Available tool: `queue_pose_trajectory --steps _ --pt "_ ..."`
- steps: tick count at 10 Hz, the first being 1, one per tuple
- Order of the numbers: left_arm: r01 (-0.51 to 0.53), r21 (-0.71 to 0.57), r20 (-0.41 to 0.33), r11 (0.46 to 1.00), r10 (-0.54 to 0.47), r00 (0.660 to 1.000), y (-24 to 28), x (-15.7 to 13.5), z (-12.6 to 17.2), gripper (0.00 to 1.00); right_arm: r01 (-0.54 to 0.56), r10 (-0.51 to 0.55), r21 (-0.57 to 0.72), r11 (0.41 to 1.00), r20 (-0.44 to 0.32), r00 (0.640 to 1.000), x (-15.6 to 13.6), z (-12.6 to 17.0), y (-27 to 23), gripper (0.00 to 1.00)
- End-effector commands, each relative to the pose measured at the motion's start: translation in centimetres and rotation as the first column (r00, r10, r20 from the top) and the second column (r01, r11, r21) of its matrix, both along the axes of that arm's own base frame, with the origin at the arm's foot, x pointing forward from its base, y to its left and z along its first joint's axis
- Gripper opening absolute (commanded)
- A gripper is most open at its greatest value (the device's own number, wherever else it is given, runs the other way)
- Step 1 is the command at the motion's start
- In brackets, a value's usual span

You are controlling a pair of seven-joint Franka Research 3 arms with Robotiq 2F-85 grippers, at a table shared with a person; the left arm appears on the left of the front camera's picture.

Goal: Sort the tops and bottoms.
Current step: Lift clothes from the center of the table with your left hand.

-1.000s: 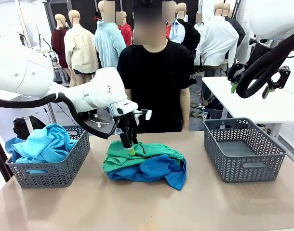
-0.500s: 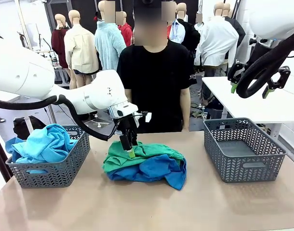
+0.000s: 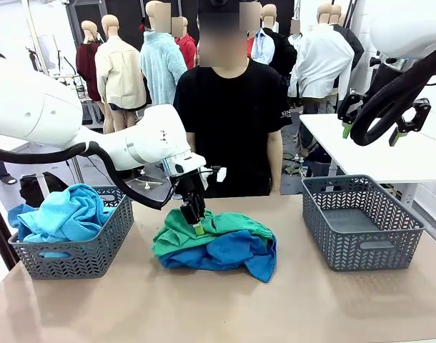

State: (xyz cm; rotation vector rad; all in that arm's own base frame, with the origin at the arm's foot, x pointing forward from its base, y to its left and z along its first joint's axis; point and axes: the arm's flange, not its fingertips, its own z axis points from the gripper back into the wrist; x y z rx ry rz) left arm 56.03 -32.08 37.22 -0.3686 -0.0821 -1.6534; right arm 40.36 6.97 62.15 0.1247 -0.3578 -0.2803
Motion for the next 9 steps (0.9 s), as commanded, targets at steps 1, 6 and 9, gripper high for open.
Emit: queue_pose_trajectory --steps 1,6,9 --pt "0.016 -0.029 0.001 0.999 -0.016 1.000 0.5 0.0 0.5 0.00 -0.019 0.019 0.013 1.000 -0.008 1.000 -0.1 0.0 -0.1 1.00" --pt "-0.036 -0.082 0.118 0.996 0.045 0.992 2.1 -1.6 5.7 0.00 -0.019 0.019 0.013 1.000 -0.008 1.000 -0.1 0.0 -0.1 1.00" --pt "-0.028 -0.151 0.363 0.988 0.081 0.928 4.3 -5.0 14.9 0.00 -0.019 0.019 0.013 1.000 -0.008 1.000 -0.1 0.0 -0.1 1.00"
